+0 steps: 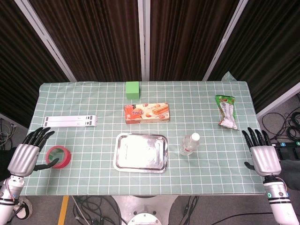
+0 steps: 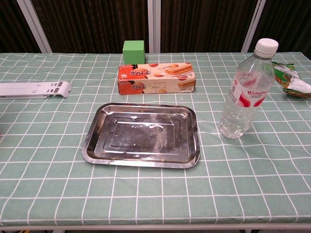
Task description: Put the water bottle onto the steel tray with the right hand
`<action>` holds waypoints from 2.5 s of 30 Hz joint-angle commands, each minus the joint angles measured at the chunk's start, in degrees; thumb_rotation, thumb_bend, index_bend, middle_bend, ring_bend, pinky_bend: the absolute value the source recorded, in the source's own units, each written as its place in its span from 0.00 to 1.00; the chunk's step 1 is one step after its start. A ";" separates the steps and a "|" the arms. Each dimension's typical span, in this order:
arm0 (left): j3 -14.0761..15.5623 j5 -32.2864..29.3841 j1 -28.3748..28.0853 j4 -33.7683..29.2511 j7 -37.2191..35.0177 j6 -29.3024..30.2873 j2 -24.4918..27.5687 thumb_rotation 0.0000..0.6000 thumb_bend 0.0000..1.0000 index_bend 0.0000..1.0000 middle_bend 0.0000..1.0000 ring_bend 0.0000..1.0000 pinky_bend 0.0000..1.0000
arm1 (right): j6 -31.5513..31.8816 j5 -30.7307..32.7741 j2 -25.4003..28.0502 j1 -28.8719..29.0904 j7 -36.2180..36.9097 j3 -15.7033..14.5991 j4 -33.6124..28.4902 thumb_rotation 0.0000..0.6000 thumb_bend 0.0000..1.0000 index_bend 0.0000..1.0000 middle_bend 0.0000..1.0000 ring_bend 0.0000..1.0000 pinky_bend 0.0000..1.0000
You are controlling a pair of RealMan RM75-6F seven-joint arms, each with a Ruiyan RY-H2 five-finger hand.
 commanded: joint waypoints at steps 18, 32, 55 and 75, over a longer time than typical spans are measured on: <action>0.02 -0.06 -0.25 0.02 -0.76 -0.44 -0.01 0.70 0.22 0.18 0.19 0.10 0.16 | -8.70 -7.13 -3.17 2.60 41.78 1.86 2.47 1.00 0.00 0.00 0.01 0.00 0.00; 0.04 0.37 -0.32 0.20 -0.52 0.00 0.14 0.70 0.22 0.18 0.19 0.10 0.16 | -4.56 -14.73 -18.16 7.23 79.50 2.60 21.12 1.00 0.00 0.00 0.05 0.00 0.00; -0.35 -0.07 -0.42 1.07 -0.04 0.08 0.07 0.70 0.22 0.18 0.19 0.10 0.16 | -15.00 -11.75 -28.84 17.55 79.92 4.81 30.45 1.00 0.00 0.32 0.33 0.18 0.19; -0.24 -0.11 -0.14 0.14 -0.58 0.42 0.87 0.70 0.22 0.18 0.19 0.10 0.16 | -11.88 -8.36 -23.15 19.85 67.31 11.24 15.40 1.00 0.13 0.69 0.53 0.35 0.39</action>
